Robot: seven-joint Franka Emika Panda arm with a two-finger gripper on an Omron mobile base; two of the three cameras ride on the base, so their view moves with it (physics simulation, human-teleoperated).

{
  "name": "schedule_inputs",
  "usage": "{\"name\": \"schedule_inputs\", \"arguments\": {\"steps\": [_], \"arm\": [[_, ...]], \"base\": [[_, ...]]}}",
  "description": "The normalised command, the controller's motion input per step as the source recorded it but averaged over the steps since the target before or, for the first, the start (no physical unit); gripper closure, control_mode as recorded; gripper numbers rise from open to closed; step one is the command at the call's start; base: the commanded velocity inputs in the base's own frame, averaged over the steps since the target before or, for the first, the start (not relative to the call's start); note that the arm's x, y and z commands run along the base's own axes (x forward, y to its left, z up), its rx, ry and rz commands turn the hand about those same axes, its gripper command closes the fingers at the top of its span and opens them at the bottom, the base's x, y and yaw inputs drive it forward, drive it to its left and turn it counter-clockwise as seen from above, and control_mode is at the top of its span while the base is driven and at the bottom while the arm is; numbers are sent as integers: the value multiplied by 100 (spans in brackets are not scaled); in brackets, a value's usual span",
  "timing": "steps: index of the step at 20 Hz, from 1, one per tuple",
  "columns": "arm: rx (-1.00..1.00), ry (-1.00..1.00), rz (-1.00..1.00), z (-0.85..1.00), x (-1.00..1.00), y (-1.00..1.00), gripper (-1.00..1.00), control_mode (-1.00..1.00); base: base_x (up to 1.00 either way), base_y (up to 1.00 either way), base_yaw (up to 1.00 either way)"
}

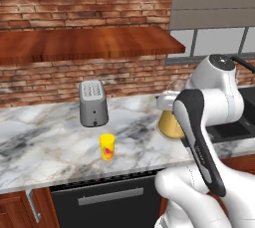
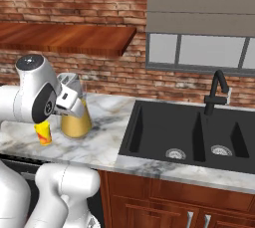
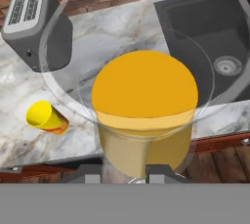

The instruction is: Place the pitcher and cup on the dining counter for serving.

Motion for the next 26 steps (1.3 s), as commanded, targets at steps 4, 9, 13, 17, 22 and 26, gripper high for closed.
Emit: {"name": "schedule_inputs", "arguments": {"steps": [4, 9, 13, 17, 22, 26], "arm": [[0, 0, 0, 0, 0, 0, 100, -100], [0, 0, 0, 0, 0, 0, 100, 100], [0, 0, 0, 0, 0, 0, 100, 100], [0, 0, 0, 0, 0, 0, 100, 100], [0, 0, 0, 0, 0, 0, 100, 100], [0, 0, 0, 0, 0, 0, 100, 100]], "base": [[0, 0, 0], [-29, -35, 1], [-86, -97, 16], [-100, -100, 41], [-98, -75, 71], [-63, -29, 96]]}}
